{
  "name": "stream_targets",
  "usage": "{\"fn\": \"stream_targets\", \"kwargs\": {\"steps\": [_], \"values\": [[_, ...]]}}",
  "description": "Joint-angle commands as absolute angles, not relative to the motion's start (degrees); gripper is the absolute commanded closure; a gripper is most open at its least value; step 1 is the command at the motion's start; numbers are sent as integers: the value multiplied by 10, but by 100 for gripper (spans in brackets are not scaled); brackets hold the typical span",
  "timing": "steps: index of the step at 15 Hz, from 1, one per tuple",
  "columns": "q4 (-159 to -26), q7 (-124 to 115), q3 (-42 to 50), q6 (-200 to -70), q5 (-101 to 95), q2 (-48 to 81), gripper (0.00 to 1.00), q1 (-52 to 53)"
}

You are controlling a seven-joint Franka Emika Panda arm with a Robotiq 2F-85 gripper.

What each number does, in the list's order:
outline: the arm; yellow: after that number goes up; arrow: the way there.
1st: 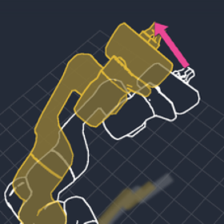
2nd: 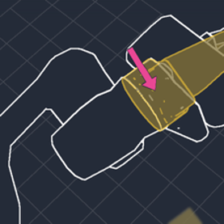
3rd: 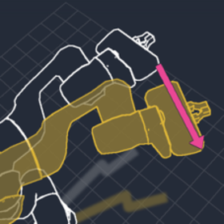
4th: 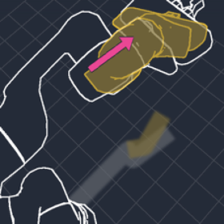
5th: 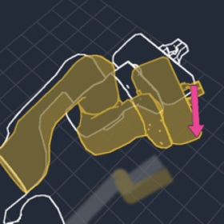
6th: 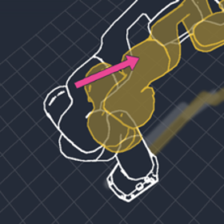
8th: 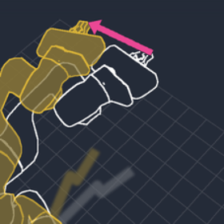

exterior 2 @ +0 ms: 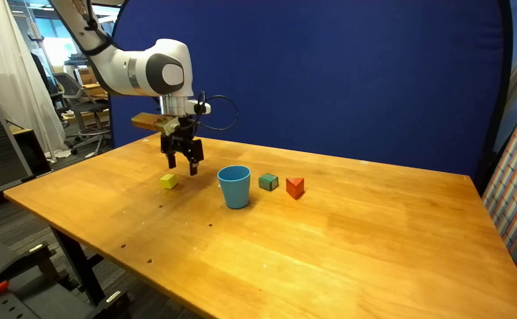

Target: Put the yellow block in the blue cup

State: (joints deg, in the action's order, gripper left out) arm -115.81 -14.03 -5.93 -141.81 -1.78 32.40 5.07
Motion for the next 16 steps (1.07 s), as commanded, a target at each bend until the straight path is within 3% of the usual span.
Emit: {"fn": "stream_targets", "kwargs": {"steps": [1, 8, 9, 11, 16], "values": [[-1140, -130, -48, -1393, 8, 331, 0, 58], [-1219, -146, -50, -1425, 40, 287, 2, 67], [-1226, -143, -50, -1431, 40, 284, 26, 69], [-1241, -147, -47, -1446, 34, 276, 27, 75], [-1271, -156, -29, -1498, 18, 261, 68, 90]]}}
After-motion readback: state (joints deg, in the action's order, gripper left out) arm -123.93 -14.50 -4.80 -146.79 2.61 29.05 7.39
